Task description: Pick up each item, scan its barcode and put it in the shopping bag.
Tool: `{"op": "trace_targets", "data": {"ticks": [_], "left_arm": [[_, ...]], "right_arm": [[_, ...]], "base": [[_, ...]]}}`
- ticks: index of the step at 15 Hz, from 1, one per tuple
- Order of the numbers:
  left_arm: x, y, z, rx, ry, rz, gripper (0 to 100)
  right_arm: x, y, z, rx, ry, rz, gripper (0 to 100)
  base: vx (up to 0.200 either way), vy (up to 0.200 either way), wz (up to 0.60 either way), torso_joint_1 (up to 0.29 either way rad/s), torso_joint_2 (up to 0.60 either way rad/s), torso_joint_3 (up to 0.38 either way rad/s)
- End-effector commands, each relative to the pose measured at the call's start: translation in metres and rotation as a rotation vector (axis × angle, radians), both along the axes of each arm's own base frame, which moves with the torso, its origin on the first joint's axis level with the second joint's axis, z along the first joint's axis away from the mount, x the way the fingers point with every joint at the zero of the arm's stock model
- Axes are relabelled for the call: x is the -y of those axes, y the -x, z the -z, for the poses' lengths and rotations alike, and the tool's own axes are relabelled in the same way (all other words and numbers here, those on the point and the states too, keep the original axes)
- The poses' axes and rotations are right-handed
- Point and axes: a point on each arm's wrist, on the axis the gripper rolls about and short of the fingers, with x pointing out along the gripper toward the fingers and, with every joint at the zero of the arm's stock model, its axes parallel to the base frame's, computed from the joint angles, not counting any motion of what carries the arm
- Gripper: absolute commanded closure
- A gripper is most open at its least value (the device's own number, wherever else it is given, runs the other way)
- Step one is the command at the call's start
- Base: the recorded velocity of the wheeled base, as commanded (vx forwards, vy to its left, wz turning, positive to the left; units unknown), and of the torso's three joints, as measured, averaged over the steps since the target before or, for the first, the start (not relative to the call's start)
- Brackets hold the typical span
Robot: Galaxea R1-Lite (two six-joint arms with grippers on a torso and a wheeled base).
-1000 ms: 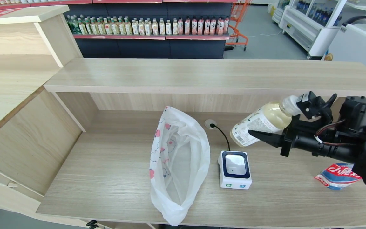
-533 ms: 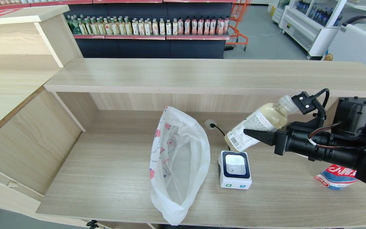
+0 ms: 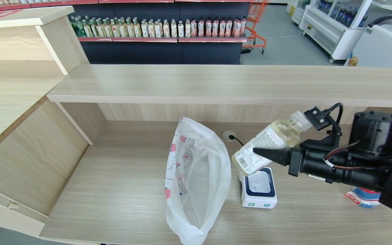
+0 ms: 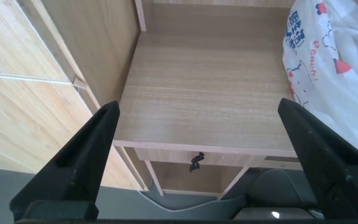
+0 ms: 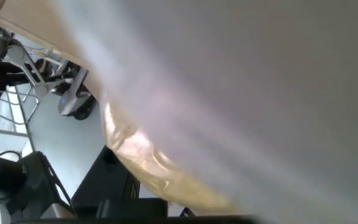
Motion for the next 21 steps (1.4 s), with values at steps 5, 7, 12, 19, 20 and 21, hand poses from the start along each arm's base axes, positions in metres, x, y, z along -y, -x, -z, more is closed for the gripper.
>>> {"op": "trace_targets", "data": {"ticks": [5,7,12,19,20,21], "left_arm": [[0.000,0.000,0.000,0.000,0.000,0.000,0],[0.000,0.000,0.000,0.000,0.000,0.000,0],[0.000,0.000,0.000,0.000,0.000,0.000,0],[0.000,0.000,0.000,0.000,0.000,0.000,0],[0.000,0.000,0.000,0.000,0.000,0.000,0],[0.000,0.000,0.000,0.000,0.000,0.000,0]], "right_arm": [[-0.028,-0.019,0.041,-0.110,0.073,0.009,100],[-0.038,-0.029,0.054,-0.134,0.095,0.014,100],[-0.062,-0.073,0.080,-0.012,0.188,-0.008,100],[-0.116,-0.103,0.107,0.128,0.220,-0.072,100],[-0.118,-0.107,0.111,0.156,0.240,-0.081,100],[-0.119,-0.109,0.114,0.179,0.261,-0.088,100]], "base": [[0.000,0.000,0.00,0.000,0.00,0.000],[0.000,0.000,0.00,0.000,0.00,0.000],[0.000,0.000,0.00,0.000,0.00,0.000],[0.000,0.000,0.00,0.000,0.00,0.000],[0.000,0.000,0.00,0.000,0.00,0.000],[0.000,0.000,0.00,0.000,0.00,0.000]]}}
